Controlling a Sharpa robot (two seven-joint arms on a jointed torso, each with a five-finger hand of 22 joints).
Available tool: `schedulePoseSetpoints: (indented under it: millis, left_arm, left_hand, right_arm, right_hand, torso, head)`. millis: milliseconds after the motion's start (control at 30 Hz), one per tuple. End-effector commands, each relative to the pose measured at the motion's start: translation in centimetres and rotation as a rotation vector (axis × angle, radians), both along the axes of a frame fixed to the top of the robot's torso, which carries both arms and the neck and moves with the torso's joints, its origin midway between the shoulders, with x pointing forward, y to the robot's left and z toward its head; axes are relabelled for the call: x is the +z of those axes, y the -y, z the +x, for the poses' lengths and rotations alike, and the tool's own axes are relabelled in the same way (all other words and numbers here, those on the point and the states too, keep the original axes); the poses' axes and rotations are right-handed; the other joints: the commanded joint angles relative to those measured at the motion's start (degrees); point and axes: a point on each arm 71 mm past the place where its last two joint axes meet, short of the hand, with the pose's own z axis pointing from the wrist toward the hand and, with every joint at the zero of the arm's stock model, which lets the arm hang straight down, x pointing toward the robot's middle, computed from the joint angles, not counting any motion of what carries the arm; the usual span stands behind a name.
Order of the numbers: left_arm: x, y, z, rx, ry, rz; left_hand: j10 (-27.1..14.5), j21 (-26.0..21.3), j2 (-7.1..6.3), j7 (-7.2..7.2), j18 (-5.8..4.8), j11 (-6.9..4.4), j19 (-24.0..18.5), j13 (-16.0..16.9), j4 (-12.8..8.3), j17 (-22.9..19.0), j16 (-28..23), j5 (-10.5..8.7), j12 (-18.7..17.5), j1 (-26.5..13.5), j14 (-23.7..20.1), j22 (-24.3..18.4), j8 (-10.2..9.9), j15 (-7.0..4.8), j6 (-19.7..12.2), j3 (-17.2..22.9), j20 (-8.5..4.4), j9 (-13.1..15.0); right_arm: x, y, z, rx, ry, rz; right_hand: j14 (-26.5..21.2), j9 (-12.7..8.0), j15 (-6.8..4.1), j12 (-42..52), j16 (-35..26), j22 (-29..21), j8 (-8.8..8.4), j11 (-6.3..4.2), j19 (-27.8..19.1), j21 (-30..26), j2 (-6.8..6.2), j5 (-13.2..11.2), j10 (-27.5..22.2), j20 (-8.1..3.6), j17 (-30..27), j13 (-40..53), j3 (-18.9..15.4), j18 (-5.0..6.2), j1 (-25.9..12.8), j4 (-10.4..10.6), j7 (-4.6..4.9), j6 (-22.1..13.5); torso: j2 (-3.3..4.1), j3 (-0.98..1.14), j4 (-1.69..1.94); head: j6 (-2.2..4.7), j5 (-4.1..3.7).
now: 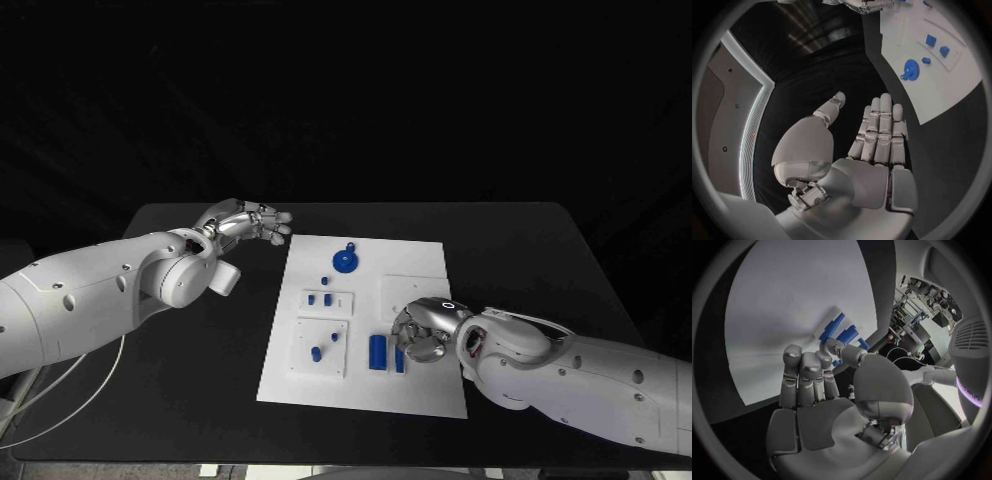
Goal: Assemble the parts on the task board
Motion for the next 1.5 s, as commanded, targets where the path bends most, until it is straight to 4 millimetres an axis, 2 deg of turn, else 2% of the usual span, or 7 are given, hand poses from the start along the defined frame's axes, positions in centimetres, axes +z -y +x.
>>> schedulePoseSetpoints:
  millis: [33,800,900,967,1133,1300,1500]
  left_arm:
    - [0.1,0.2,0.0,-0.017,0.003,-0.005]
    - [0.1,0.3,0.0,-0.017,0.004,-0.005]
    - [0.1,0.3,0.0,-0.016,0.006,-0.006]
    - [0.1,0.2,0.1,-0.013,0.009,-0.005]
    - [0.1,0.2,0.2,-0.004,0.017,-0.004]
    - [0.0,0.3,0.6,0.015,0.016,-0.019]
    - [-0.1,0.3,1.3,0.048,0.020,-0.041]
  left_hand:
    - [0.1,-0.3,0.40,-0.31,-0.08,-0.20,0.4,0.1,-0.2,0.1,-0.3,-0.15,-0.2,0.3,0.5,0.4,0.3,0.12,0.1,0.0,0.14,-0.1]
    - [0.2,-0.4,0.43,-0.31,-0.09,-0.20,0.4,0.1,-0.2,0.1,-0.3,-0.15,-0.2,0.3,0.5,0.5,0.3,0.12,0.1,0.0,0.15,-0.1]
    - [0.1,-0.4,0.41,-0.31,-0.09,-0.20,0.4,0.1,-0.2,0.2,-0.3,-0.16,-0.2,0.3,0.5,0.5,0.3,0.12,0.1,0.0,0.15,-0.1]
    - [0.1,-0.4,0.40,-0.30,-0.09,-0.20,0.4,0.1,-0.2,0.2,-0.4,-0.16,-0.2,0.3,0.5,0.5,0.3,0.12,0.1,0.0,0.15,-0.1]
    - [0.1,-0.4,0.30,-0.29,-0.09,-0.20,0.4,0.1,-0.2,0.2,-0.4,-0.15,-0.2,0.3,0.5,0.5,0.3,0.13,0.1,-0.1,0.15,-0.1]
    - [0.1,-0.5,0.15,-0.22,-0.12,-0.18,0.3,0.0,-0.3,0.2,-0.6,-0.15,-0.3,0.3,0.3,0.5,0.3,0.18,0.1,-0.1,0.18,-0.1]
    - [-0.1,-1.3,0.27,-0.13,-0.21,-0.04,-0.5,0.0,-0.7,-0.1,-2.4,-0.11,-0.4,0.8,-1.5,0.6,0.2,1.02,-0.1,0.1,0.83,-0.2]
  right_arm:
    - [-0.7,0.2,-0.3,0.021,0.005,-0.039]
    - [-0.5,0.8,0.0,-0.017,0.026,0.046]
    - [-0.2,1.3,0.0,-0.052,0.016,0.144]
    - [0.1,1.6,0.1,-0.083,0.000,0.233]
    - [1.3,2.6,0.7,-0.163,-0.026,0.424]
    - [3.0,3.8,3.3,-0.252,-0.127,0.622]
    - [4.5,6.8,7.5,-0.355,-0.132,0.721]
  right_hand:
    - [0.0,-0.1,-0.25,0.2,-0.3,0.9,0.28,-0.32,0.2,0.1,0.10,-0.3,0.1,0.18,0.1,-0.1,0.4,1.37,0.6,0.0,0.29,0.7]
    - [0.0,-0.3,-0.33,0.2,-0.3,0.8,0.49,-0.39,0.4,0.2,-1.25,-0.4,0.2,0.04,0.2,-0.2,1.0,1.37,1.2,1.3,0.22,0.8]
    - [0.0,-0.7,-0.11,0.0,-0.5,0.7,-0.07,-0.11,0.4,0.1,-2.35,-0.2,0.1,0.08,0.1,-0.4,1.1,1.37,0.9,2.2,0.53,-0.3]
    - [-0.1,-1.1,0.18,-0.1,-0.6,0.7,-0.82,0.25,0.4,0.0,-4.47,0.0,-0.2,0.25,0.1,-0.4,0.1,1.37,-0.4,3.0,0.92,-1.7]
    - [-0.5,-1.7,0.81,-0.3,-1.2,0.5,-1.92,1.07,0.3,-0.3,-6.01,2.7,-1.4,0.35,0.0,-0.4,-6.5,1.37,-2.9,3.4,1.79,-4.5]
    - [-2.2,-1.7,1.42,-0.9,-2.5,0.3,-2.05,1.55,-1.9,-1.9,-3.44,10.2,-3.5,0.95,0.0,-0.6,-17.4,1.37,-5.0,0.3,2.26,-6.2]
    - [-5.9,-1.8,1.94,-3.4,-6.2,-0.6,-1.88,2.06,-5.9,-5.3,-0.42,12.8,-7.0,2.75,-1.4,-2.3,-22.8,1.13,-6.5,-3.4,2.76,-6.8]
  torso:
    - [0.00,-0.01,0.01]
    - [-0.04,0.01,-0.03]
    - [-0.07,-0.01,-0.07]
    - [-0.08,-0.02,-0.04]
    - [-0.12,-0.02,-0.06]
    - [-0.46,-0.06,-0.14]
    - [-1.55,-0.28,-0.31]
  head:
    - [-0.01,0.03]
    - [-0.01,0.02]
    - [0.18,-0.04]
    - [0.35,-0.12]
    - [1.13,-0.41]
    - [2.42,-0.73]
    - [3.68,-0.82]
